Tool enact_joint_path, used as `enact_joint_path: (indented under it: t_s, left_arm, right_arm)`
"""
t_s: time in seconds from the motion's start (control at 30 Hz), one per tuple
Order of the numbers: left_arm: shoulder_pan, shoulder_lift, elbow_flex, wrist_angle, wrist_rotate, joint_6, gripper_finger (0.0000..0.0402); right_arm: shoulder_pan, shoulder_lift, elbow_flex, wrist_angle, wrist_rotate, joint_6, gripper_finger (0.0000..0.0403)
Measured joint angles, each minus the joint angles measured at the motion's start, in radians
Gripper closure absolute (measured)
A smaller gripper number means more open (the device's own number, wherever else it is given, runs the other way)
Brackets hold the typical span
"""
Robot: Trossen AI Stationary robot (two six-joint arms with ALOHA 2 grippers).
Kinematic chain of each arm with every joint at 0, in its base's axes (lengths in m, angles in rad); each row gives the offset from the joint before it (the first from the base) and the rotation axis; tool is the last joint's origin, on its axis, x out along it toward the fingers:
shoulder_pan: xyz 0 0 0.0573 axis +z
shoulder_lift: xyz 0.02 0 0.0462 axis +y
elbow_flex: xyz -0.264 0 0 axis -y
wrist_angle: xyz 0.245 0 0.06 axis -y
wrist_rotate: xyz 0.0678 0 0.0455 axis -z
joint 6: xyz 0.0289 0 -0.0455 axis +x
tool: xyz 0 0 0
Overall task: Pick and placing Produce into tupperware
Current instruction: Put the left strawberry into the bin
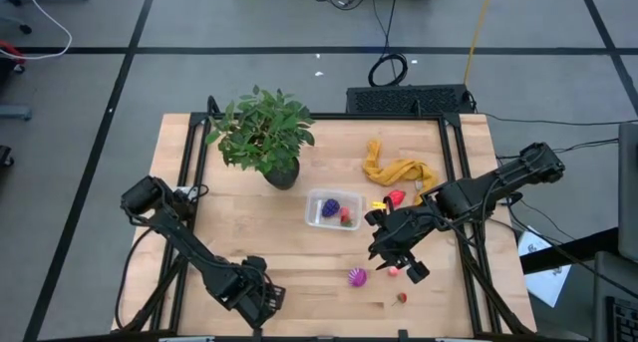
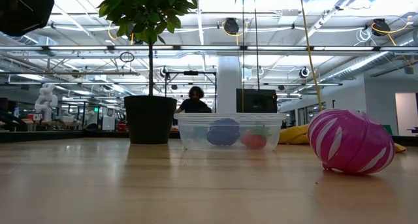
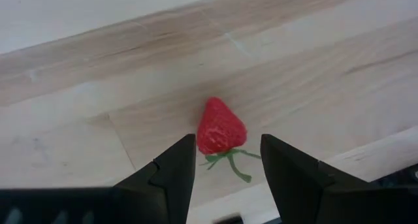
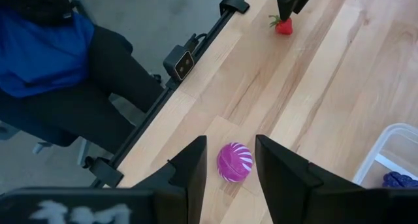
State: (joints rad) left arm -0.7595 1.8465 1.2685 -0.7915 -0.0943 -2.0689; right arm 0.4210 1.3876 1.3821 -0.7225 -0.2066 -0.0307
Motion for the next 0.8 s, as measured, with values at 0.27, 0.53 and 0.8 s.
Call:
enact_joint_path:
  t_s: [0.27, 0.53, 0.8]
  left_arm:
    - [0.0, 0.0, -0.025, 0.043, -0.001, 0.005, 0.0225]
    - [0.004, 0.013, -0.025, 0.053, 0.003, 0.005, 0.0225]
    - [0.019, 0.093, -0.023, 0.137, 0.07, 0.053, 0.0225]
  right_arm:
    - [0.0, 0.0, 0.0, 0.0, 0.0, 0.0, 0.0284]
    - [0.0, 0.0, 0.0, 0.0, 0.0, 0.0, 0.0284]
    - [0.0, 0.0, 0.0, 0.021, -0.001, -0.008, 0.0284]
